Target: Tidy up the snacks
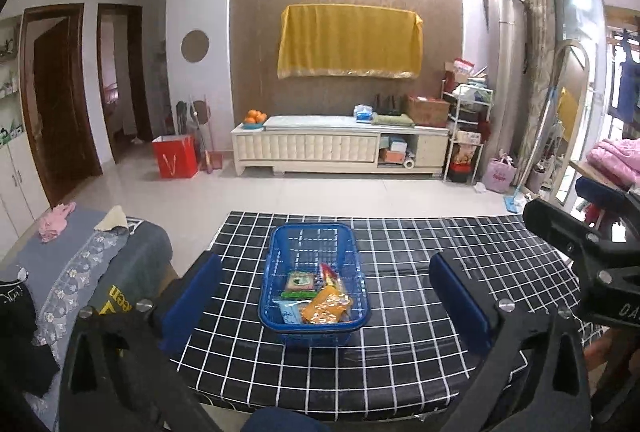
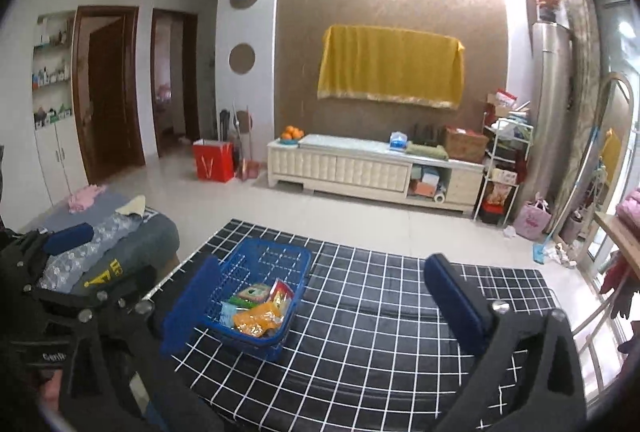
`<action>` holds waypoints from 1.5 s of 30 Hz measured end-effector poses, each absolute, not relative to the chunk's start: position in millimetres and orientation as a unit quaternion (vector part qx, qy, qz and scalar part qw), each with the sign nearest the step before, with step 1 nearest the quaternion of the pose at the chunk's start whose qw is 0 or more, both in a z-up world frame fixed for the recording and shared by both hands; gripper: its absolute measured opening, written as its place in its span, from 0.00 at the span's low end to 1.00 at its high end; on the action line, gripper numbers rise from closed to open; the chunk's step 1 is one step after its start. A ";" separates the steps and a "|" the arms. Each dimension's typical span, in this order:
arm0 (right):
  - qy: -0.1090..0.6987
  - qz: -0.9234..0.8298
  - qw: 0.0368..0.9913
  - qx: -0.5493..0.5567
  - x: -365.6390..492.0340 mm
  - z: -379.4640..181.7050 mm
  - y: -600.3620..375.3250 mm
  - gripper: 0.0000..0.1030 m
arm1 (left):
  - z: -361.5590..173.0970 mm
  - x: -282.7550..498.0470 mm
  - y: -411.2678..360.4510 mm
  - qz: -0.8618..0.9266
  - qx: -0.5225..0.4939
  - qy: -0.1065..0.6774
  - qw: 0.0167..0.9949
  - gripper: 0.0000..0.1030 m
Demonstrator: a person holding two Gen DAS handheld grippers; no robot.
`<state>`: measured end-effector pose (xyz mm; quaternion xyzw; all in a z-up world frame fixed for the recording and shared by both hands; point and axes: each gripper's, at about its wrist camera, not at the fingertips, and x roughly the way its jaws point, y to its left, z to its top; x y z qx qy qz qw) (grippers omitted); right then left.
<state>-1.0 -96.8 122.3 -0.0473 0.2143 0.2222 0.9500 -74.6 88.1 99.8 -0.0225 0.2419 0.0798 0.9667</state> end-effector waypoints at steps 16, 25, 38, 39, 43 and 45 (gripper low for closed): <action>0.186 0.202 0.961 -0.035 -45.1 132.7 -118.9 1.00 | 110.2 -113.5 59.1 0.068 -0.008 0.222 0.973 0.99; 0.191 0.193 0.962 -0.043 -52.9 129.0 -117.2 1.00 | 111.6 -120.8 61.9 0.070 -0.013 0.217 0.973 0.99; 0.200 0.184 0.961 -0.046 -57.0 125.6 -117.1 1.00 | 109.3 -124.3 62.7 0.068 -0.012 0.221 0.973 0.99; 0.201 0.185 0.961 -0.047 -56.6 125.3 -116.7 1.00 | 109.0 -124.6 63.0 0.069 -0.011 0.222 0.973 0.99; 0.203 0.185 0.960 -0.052 -57.8 125.8 -115.9 1.00 | 108.1 -125.7 65.1 0.071 -0.012 0.224 0.972 0.99; 0.201 0.186 0.960 -0.051 -59.3 125.9 -115.8 1.00 | 107.8 -126.4 65.5 0.070 -0.014 0.225 0.972 1.00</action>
